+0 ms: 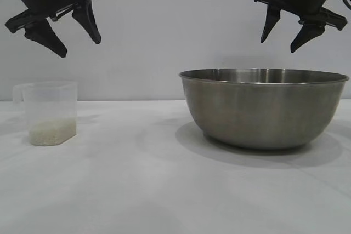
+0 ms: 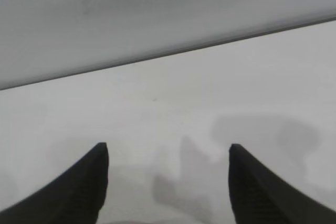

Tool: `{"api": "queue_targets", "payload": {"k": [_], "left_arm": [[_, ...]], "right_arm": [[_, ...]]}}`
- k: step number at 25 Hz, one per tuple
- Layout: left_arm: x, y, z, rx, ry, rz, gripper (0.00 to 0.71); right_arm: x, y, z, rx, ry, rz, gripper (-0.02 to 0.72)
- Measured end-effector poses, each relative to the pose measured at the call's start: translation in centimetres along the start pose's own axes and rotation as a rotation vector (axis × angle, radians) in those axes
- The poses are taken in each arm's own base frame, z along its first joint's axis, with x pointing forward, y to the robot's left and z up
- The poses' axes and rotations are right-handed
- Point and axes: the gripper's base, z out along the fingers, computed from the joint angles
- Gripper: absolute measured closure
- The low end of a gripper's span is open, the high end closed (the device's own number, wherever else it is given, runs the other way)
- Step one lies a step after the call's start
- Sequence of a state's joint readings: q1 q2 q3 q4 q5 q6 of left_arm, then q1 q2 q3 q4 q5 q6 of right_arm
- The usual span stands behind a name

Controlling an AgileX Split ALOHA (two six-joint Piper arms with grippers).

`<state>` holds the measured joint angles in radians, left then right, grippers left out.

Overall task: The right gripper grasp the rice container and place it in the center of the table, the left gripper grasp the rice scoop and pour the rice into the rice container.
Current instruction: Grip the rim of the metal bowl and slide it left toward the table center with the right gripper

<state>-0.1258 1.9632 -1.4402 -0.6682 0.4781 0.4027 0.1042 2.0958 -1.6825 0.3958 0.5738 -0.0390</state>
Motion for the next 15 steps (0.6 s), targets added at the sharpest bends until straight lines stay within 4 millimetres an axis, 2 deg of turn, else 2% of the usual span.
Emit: {"api": "queue_targets", "payload": {"k": [10, 15], "left_arm": [[0.0, 0.0, 0.0, 0.0, 0.0, 0.0, 0.238], [0.0, 0.0, 0.0, 0.0, 0.0, 0.0, 0.238]], "right_arm": [[0.05, -0.01, 0.0, 0.001, 0.006, -0.002, 0.285], [0.5, -0.36, -0.57, 0.054, 0.073, -0.088, 0.285]]}}
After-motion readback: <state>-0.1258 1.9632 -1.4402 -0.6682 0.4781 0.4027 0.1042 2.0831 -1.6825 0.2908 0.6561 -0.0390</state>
